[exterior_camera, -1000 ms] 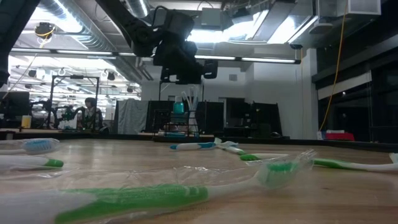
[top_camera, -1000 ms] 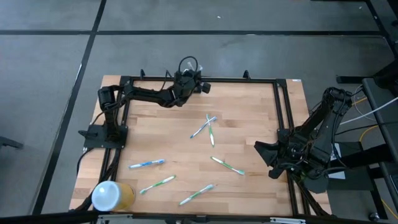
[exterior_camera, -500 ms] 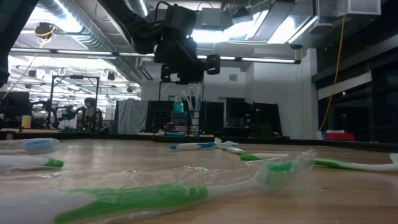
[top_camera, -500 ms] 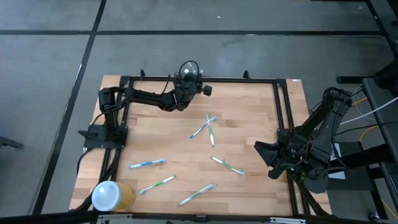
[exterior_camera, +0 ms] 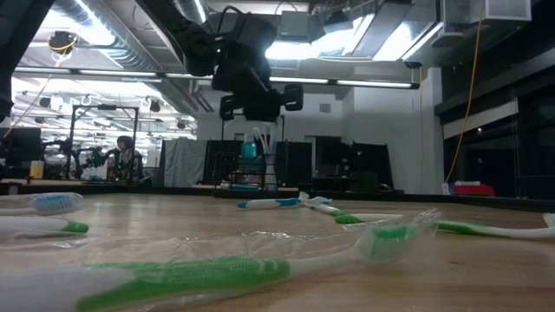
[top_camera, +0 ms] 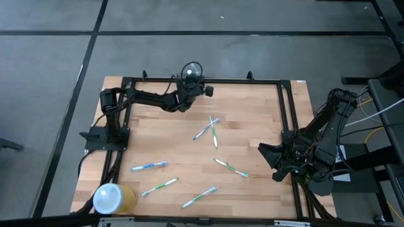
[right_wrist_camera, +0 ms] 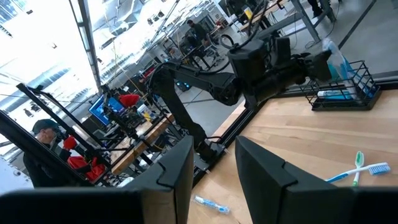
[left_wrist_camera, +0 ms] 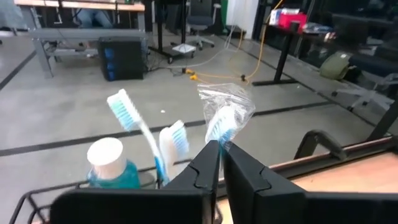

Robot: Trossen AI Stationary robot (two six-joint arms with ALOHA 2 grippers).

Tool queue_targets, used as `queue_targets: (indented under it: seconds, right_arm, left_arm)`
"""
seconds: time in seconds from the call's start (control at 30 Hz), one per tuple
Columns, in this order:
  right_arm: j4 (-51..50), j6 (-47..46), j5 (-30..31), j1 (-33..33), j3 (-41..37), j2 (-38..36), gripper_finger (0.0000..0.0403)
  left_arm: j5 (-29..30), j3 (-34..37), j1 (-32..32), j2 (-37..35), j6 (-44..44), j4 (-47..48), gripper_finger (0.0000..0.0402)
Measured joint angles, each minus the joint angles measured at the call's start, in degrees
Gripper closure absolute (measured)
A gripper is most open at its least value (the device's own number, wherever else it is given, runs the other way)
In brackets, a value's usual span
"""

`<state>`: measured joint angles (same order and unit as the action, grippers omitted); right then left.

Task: Pick & Place toothbrushing station
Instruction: Put the blue toothbrush into the wire organizer

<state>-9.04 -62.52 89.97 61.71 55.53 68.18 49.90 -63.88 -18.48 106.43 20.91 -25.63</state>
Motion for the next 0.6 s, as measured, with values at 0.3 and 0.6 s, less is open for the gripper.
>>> queue_targets:
  seconds: [0.3, 0.6]
  right_arm:
    - [0.02, -0.02, 0.02, 0.0, 0.0, 0.0, 0.0283]
    - [0.26, -0.02, 0.02, -0.02, 0.0, 0.0, 0.0282]
  left_arm:
    - [-0.66, 0.02, -0.04, -0.01, 1.63, 2.45, 0.0333]
    - [-0.72, 0.07, 2.04, -5.48, -4.98, 0.77, 0.0288]
